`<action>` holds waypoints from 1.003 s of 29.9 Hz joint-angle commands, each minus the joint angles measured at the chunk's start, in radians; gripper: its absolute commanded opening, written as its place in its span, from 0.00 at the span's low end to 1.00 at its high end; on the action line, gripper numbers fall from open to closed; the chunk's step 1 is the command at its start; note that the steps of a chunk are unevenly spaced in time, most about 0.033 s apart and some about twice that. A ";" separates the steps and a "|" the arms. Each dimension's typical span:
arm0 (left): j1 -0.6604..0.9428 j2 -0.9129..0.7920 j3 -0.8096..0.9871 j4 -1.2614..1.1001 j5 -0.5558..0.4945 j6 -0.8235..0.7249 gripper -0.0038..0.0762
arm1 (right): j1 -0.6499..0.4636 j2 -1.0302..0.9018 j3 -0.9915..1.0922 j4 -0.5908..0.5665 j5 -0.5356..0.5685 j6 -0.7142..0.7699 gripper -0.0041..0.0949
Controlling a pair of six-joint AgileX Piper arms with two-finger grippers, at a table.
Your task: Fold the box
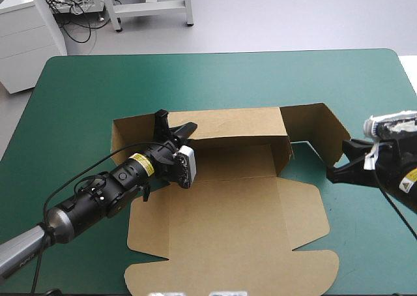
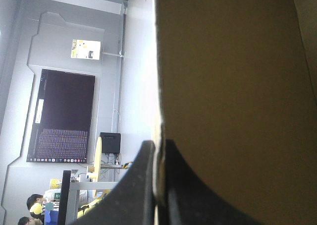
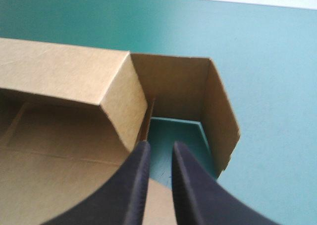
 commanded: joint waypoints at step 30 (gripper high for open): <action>-0.005 -0.029 -0.019 -0.109 -0.107 0.051 0.01 | -0.262 0.788 -0.749 0.163 0.115 -0.017 0.81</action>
